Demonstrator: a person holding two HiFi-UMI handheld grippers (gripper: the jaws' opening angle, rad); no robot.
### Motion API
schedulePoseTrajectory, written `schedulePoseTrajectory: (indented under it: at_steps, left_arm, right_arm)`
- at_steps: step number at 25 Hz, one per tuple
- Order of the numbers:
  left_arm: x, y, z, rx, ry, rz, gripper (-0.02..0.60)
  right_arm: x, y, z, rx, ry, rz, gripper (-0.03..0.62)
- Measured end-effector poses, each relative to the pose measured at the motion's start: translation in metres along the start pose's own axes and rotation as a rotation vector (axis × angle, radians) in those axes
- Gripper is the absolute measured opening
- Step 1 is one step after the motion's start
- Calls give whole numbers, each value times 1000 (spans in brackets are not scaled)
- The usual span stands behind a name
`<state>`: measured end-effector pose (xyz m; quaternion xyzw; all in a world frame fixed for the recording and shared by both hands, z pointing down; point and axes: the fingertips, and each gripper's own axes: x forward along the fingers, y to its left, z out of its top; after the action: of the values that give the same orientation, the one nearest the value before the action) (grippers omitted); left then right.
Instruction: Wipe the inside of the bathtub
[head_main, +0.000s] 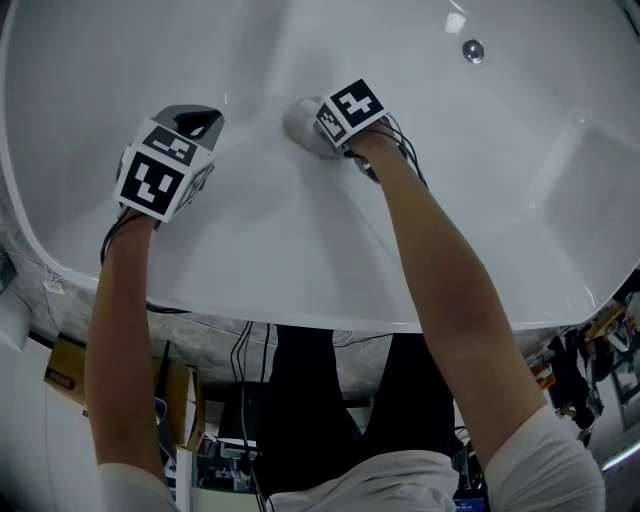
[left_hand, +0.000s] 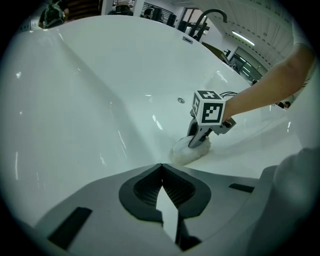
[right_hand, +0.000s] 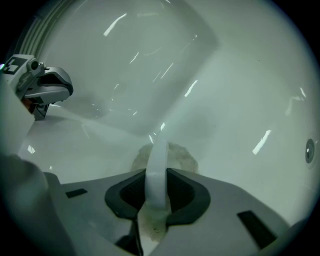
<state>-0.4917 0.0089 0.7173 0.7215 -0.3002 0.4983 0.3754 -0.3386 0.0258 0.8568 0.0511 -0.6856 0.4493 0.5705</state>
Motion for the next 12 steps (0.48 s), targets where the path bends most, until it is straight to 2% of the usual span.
schedulePoseTrajectory:
  at_steps: [7,12]
  left_arm:
    - [-14,18,-13,8,11,20,11]
    - [-23,16,-9,-3,5,20,11]
  right_arm:
    - [16,35,42,-34,-55,34,100]
    - [24,54,66,-68,-73,51,100]
